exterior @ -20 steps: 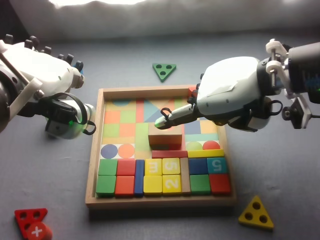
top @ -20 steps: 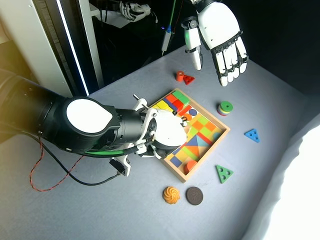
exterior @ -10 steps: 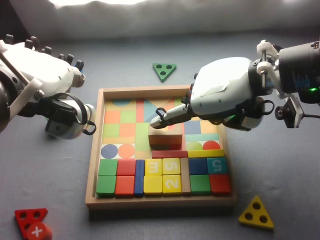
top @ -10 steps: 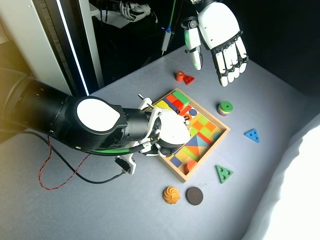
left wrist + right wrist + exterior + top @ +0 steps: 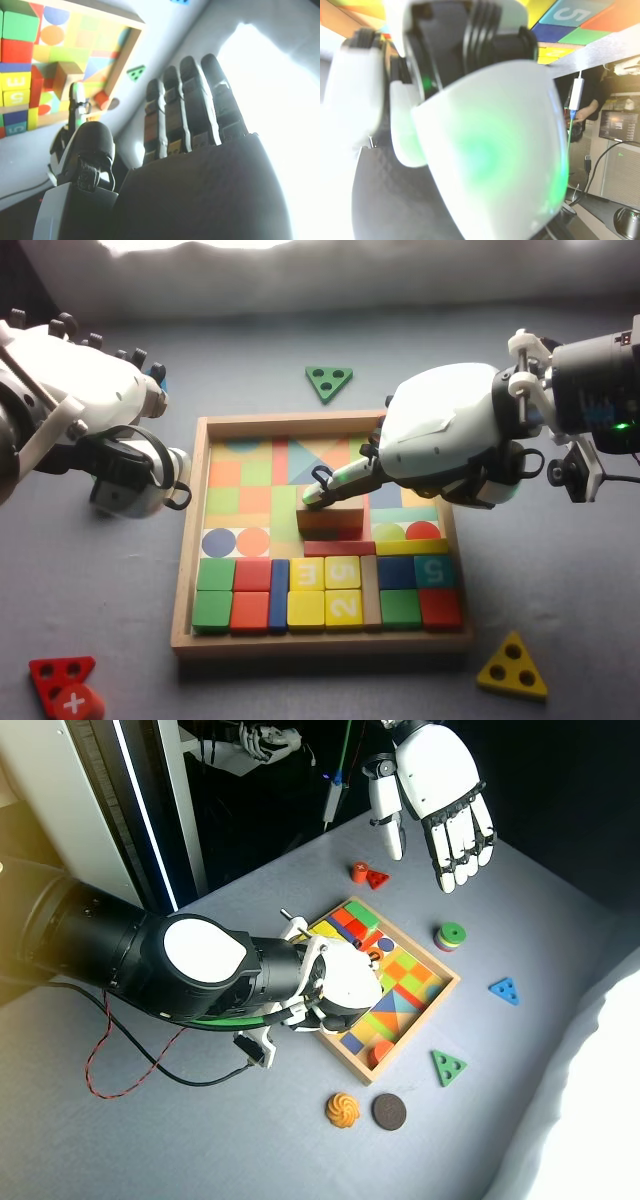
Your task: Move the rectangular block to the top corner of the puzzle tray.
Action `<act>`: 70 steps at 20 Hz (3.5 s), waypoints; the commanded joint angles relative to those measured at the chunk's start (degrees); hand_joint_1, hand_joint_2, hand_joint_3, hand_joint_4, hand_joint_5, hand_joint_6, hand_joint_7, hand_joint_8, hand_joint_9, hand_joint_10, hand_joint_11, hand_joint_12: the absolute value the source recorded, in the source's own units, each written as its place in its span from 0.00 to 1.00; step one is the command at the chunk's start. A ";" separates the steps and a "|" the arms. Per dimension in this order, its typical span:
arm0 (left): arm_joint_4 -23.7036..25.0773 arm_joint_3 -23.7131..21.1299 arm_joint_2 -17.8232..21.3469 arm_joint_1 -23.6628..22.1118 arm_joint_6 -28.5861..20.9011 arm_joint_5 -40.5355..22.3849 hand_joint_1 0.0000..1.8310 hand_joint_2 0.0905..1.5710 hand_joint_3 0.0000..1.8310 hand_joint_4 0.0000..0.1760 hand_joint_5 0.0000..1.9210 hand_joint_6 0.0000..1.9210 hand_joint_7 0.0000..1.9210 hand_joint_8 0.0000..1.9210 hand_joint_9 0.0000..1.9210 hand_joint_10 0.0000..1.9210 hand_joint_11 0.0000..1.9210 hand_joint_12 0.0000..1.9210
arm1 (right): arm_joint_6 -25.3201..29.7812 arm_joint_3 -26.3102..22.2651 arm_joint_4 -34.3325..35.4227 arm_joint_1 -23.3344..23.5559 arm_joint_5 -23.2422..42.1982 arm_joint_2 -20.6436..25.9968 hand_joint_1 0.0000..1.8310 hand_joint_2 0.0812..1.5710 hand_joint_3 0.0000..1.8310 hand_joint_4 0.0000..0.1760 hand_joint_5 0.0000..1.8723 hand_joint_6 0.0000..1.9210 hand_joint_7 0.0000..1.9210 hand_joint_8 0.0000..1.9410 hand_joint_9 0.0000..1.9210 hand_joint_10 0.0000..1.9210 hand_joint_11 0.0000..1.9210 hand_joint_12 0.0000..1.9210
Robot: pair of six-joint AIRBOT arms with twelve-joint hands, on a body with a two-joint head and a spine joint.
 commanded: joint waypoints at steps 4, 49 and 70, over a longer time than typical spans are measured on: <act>4.72 -0.23 0.83 -0.53 0.32 -0.10 0.00 0.97 0.00 0.00 0.14 0.00 0.17 0.00 0.16 0.00 0.00 0.33 | 0.06 0.05 2.18 -0.06 0.95 0.65 0.92 0.44 0.47 0.00 0.12 0.00 0.85 1.00 0.94 1.00 0.93 1.00; 4.61 -0.23 0.82 -0.58 0.33 -0.14 0.00 0.95 0.00 0.00 0.14 0.00 0.17 0.00 0.16 0.00 0.00 0.31 | -5.74 11.96 1.91 -0.96 11.75 0.26 0.88 0.51 0.39 0.00 0.14 0.00 0.84 1.00 0.93 1.00 0.94 1.00; 4.56 -0.23 0.82 -0.63 0.33 -0.16 0.00 0.96 0.00 0.00 0.15 0.00 0.19 0.00 0.18 0.00 0.00 0.36 | -7.60 24.35 3.73 -0.51 16.08 -3.97 0.92 0.48 0.42 0.00 0.13 0.00 0.83 1.00 0.92 1.00 0.94 1.00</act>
